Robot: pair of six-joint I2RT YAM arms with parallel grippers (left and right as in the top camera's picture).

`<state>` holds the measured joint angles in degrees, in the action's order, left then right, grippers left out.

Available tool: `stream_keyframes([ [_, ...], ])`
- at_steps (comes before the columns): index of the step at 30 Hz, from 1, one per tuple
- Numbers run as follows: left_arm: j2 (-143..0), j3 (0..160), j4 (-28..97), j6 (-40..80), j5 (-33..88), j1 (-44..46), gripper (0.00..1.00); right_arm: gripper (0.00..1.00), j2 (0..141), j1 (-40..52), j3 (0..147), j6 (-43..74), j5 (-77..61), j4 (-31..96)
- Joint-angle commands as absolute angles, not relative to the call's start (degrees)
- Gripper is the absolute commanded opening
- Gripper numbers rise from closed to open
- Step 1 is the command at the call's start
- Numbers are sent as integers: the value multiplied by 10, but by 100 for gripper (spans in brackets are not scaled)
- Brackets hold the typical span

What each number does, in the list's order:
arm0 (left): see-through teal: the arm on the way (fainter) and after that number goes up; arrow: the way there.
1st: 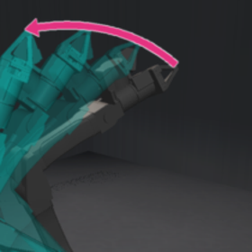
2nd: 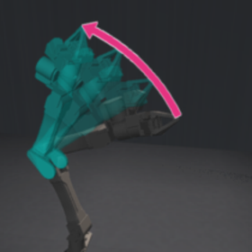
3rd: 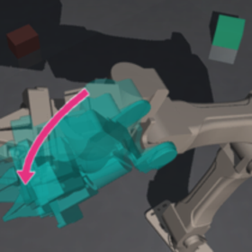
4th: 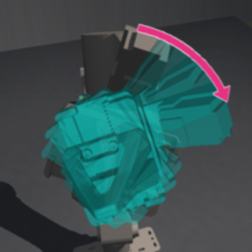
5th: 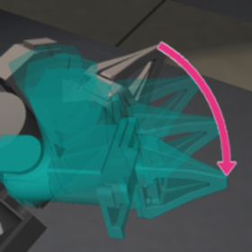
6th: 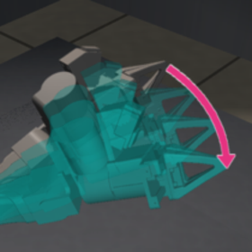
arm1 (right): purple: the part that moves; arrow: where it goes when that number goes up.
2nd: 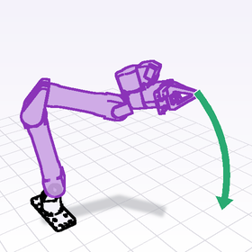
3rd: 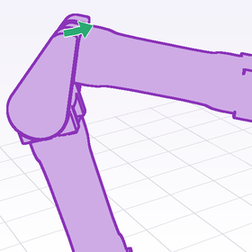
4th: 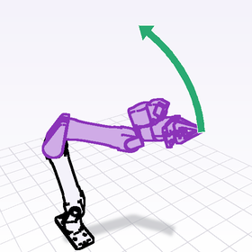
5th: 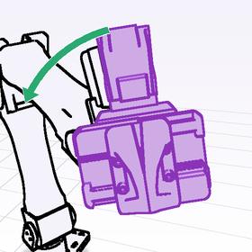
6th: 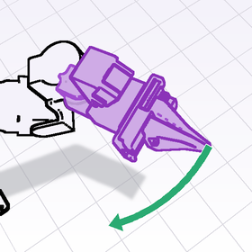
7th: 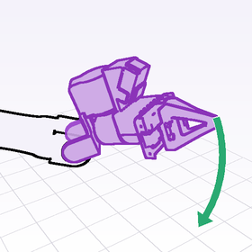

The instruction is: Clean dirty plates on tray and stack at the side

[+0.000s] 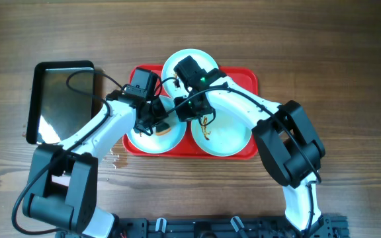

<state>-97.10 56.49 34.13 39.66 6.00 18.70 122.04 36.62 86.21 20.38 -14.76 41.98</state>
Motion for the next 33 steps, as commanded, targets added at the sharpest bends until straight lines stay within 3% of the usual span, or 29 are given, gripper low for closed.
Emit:
stream_keyframes([
  [1, -960, 559, 342, 395, 55, 189, 4, 4, 1234, 368, 859, 208, -151, 424],
  [12, -1004, 558, 332, 395, 50, 189, 4, 4, 1234, 368, 859, 211, -151, 425],
  [21, -1038, 554, 467, 427, -149, 184, 4, 4, 1234, 368, 859, 210, -150, 430],
  [33, -944, 576, 486, 427, -148, 197, 4, 4, 1234, 368, 859, 212, -150, 433],
])
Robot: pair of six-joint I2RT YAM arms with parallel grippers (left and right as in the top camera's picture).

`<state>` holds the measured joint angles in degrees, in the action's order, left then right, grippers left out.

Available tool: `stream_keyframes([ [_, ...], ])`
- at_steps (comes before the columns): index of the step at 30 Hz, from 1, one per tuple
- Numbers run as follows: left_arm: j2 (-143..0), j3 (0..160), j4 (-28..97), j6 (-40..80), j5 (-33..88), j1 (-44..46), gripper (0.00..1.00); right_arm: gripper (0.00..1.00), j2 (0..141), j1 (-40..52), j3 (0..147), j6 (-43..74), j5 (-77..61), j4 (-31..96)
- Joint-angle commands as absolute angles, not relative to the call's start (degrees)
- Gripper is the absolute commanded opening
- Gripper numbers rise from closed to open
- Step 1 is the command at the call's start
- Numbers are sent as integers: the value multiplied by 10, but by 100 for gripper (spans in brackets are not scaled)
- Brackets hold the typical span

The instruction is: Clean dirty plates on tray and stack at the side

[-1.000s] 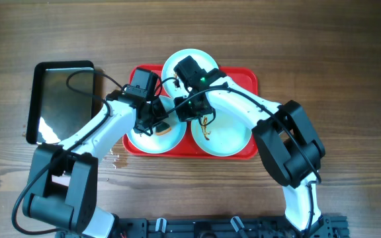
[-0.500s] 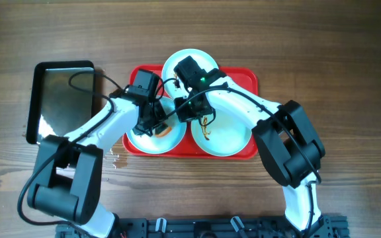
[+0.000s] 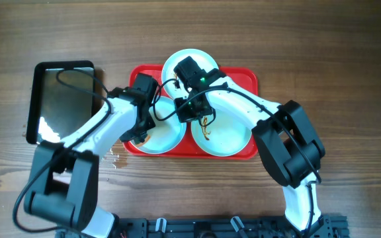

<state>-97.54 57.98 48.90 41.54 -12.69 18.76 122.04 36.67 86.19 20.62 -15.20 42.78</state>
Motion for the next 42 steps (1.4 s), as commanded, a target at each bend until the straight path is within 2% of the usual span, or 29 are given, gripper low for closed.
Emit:
stream_keyframes([
  [1, -945, 575, 471, 427, -126, 203, 4, 4, 1234, 368, 859, 212, -150, 433],
  [6, -969, 571, 361, 428, -1, 235, 4, 4, 1234, 368, 859, 216, -151, 434],
  [14, -1051, 571, 358, 456, 25, 242, 4, 4, 1234, 368, 859, 216, -150, 434],
  [16, -1056, 571, 409, 455, -16, 241, 4, 5, 1234, 368, 859, 216, -148, 434],
  [18, -1055, 571, 515, 466, -146, 238, 4, 4, 1234, 368, 859, 216, -148, 428],
  [24, -1053, 607, 586, 477, -196, 216, 4, 4, 1231, 368, 867, 221, -146, 437],
  [29, -1021, 679, 628, 485, -194, 216, 4, 4, 1194, 368, 905, 210, -86, 477],
  [35, -899, 700, 615, 482, -111, 216, 4, 4, 1138, 368, 926, 210, -26, 492],
  [39, -867, 700, 614, 482, -107, 216, 4, 4, 1107, 368, 938, 212, 66, 508],
  [42, -870, 694, 618, 482, -107, 216, 4, 4, 1072, 379, 938, 212, 200, 517],
])
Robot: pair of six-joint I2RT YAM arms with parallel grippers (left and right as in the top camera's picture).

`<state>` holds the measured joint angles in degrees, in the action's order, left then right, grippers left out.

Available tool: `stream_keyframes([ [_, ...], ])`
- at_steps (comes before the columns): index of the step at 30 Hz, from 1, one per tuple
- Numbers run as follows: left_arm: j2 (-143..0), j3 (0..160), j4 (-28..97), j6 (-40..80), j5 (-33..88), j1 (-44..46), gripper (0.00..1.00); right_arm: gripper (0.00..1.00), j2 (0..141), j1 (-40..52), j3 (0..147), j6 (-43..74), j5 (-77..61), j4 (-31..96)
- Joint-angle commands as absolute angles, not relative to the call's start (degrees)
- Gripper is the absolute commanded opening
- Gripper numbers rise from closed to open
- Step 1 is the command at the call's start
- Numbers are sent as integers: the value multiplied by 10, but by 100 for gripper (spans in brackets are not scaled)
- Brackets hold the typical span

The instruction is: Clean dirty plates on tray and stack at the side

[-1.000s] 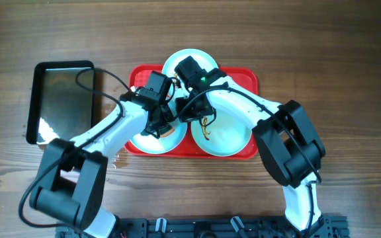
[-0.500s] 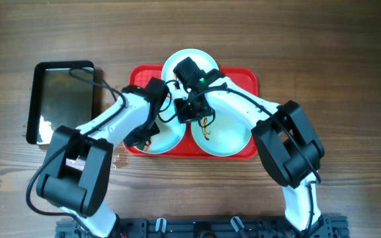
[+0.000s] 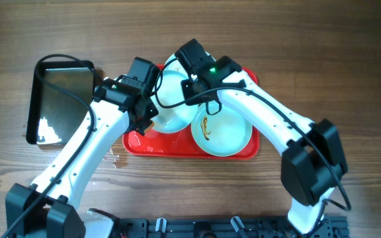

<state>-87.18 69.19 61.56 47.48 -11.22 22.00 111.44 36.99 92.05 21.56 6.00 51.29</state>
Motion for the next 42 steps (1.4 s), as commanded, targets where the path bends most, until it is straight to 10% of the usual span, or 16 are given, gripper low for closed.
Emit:
stream_keyframes([
  [1, -870, 693, 620, 482, -105, 216, 4, 4, 1065, 386, 938, 211, 232, 518],
  [11, -870, 693, 620, 467, -105, 216, 4, 4, 1056, 523, 938, 210, 548, 519],
  [42, -870, 693, 609, 467, -129, 105, 4, 4, 1056, 507, 938, 121, 529, 520],
])
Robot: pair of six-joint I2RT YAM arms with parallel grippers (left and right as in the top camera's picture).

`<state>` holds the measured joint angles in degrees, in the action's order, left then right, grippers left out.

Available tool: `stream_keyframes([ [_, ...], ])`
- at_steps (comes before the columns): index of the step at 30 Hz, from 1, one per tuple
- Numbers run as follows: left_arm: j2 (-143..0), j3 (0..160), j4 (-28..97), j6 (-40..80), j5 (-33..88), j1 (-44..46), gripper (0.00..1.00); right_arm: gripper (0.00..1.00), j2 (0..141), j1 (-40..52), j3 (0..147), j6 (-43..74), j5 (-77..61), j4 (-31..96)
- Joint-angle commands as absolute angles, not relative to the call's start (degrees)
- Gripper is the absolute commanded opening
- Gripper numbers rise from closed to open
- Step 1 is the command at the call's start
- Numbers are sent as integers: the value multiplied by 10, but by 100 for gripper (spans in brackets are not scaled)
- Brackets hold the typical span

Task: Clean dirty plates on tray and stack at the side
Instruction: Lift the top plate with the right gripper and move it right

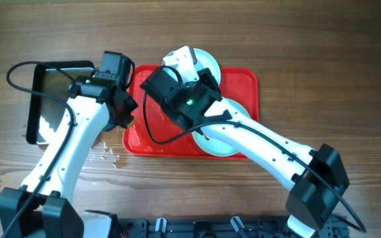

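The red tray (240, 82) lies mid-table, and its front-left part is bare and wet. One white plate (209, 63) rests at the tray's back. Another (233, 142), with food scraps, is mostly hidden under my right arm. My right gripper (177, 66) is over the tray's back left, its fingers hidden below the wrist. A tilted white plate (179, 57) juts out from under it and seems to be held. My left gripper (126, 118) is at the tray's left edge, shut on an orange-brown sponge (129, 123).
A black rectangular basin (51, 99) sits at the left, close to my left arm. Water drops (114, 155) lie on the wooden table in front of the tray's left corner.
The right arm has swung left, and the lifted plate has gone from the tray's middle left to under the wrist at the back. The left gripper and sponge have moved left off the tray.
At first the left gripper held the sponge on the front-left plate, with the right gripper at that plate's rim. Then the sponge was at the plate's left side. Then the plate was raised and tilted. Now its place on the tray is bare and the sponge is beside the tray.
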<state>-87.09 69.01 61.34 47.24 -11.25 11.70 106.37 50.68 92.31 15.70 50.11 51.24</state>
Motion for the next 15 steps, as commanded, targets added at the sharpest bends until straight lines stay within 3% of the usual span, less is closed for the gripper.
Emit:
stream_keyframes([
  [1, -870, 693, 609, 467, -129, 98, 4, 4, 1055, 510, 938, 162, 577, 533],
  [4, -870, 693, 607, 467, -108, 86, 4, 4, 1055, 521, 937, 132, 534, 532],
  [5, -870, 693, 608, 467, -98, 86, 4, 4, 1055, 526, 937, 172, 531, 537],
  [8, -870, 693, 606, 467, -89, 86, 4, 4, 1055, 523, 937, 78, 331, 536],
  [12, -870, 693, 611, 467, -84, 86, 4, 4, 1035, 479, 937, 241, 307, 553],
  [15, -870, 693, 612, 467, -84, 86, 4, 4, 999, 390, 937, 241, 234, 555],
])
